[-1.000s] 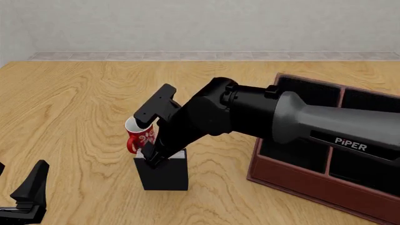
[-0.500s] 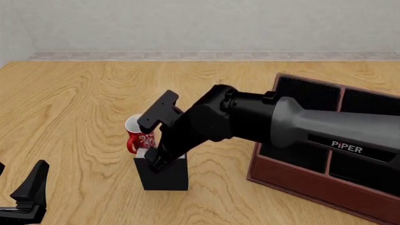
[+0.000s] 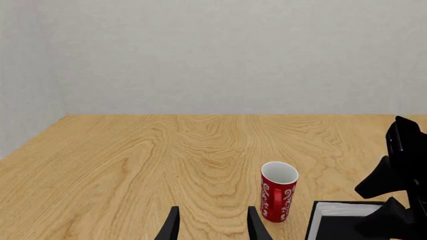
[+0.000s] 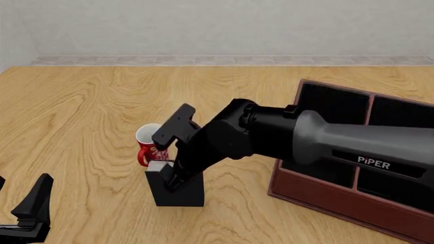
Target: Pick up the book and place it in the left compartment of the caddy.
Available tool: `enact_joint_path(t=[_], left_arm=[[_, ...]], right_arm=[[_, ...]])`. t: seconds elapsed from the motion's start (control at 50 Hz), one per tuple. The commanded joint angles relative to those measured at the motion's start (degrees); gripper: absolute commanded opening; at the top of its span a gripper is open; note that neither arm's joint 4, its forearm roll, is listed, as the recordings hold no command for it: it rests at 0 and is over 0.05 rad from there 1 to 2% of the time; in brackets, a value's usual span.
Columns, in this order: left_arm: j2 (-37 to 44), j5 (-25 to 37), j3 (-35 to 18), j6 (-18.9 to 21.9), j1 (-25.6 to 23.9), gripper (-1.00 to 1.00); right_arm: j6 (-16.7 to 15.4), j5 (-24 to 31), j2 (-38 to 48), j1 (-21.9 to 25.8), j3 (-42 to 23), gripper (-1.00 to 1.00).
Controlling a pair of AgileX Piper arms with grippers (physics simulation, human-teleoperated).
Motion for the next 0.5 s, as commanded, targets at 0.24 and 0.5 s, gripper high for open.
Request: enact_joint_path(t=[0.24, 0.5], left_arm=[[0.0, 0.0, 0.0, 0.0, 0.0, 1.00], [0.0, 0.0, 0.0, 0.0, 0.0, 1.00]], right_arm=[[0.7, -1.8, 0.0, 0.5, 2.3, 1.00], [1.1, -2.8, 0.1, 0.5, 3.7, 1.00]])
